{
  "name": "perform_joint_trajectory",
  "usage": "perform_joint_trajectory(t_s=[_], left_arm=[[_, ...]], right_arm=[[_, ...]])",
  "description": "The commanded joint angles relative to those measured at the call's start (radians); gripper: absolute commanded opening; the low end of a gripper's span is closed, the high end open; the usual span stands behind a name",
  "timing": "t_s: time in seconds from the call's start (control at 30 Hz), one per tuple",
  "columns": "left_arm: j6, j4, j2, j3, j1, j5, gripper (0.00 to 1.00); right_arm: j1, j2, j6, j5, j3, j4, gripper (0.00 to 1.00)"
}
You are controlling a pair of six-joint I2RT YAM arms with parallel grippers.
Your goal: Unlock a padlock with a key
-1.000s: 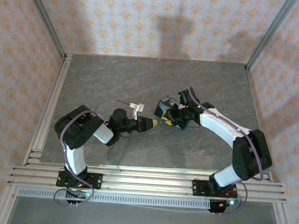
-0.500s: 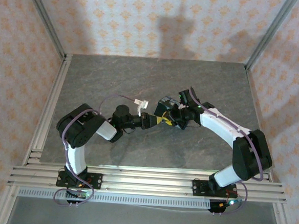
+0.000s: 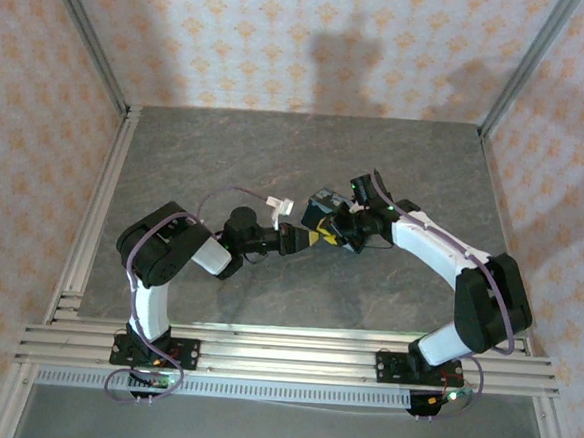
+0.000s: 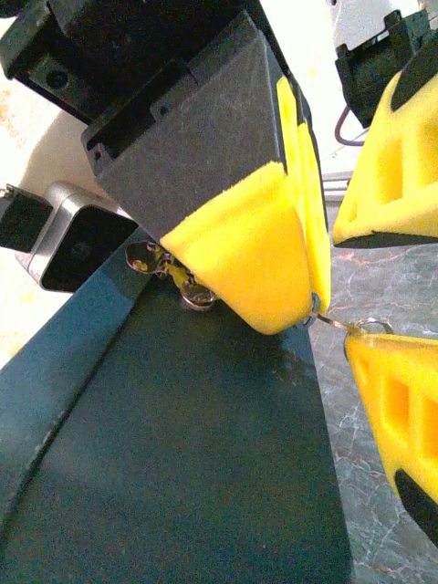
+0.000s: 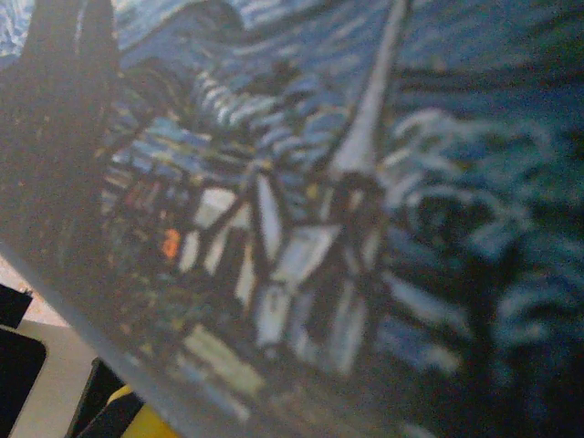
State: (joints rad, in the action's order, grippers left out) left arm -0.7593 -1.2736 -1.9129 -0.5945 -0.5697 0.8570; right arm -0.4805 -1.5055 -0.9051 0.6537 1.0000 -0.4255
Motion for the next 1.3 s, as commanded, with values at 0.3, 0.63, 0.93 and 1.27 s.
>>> perform_joint_trajectory(t_s=[0.3,0.63,0.93,1.27], left_arm=[[0.009,-0.052,-0.035,-0.033,-0.022,-0.006,0.28],[0.003,-0.050,-0.034,-0.026,-0.022,-0.019,0.00],[0.018,-0.047,-0.056,0.045,-0.034,-0.057,0.00],[0.081,-0.047,-0.081,0.108,-0.061,-0.088,0.00]], right_arm=[[0.002,0.032,-0.007,0.019,0.008,0.009,0.00],[0.000,0.023,0.010,0.018,-0.009,-0.006,0.01],[-0.026,0.022,0.010,-0.034,-0.049,0.015,0.32],[-0.057,0.033,-0.009,-0.097,-0.087,0.050,0.42]])
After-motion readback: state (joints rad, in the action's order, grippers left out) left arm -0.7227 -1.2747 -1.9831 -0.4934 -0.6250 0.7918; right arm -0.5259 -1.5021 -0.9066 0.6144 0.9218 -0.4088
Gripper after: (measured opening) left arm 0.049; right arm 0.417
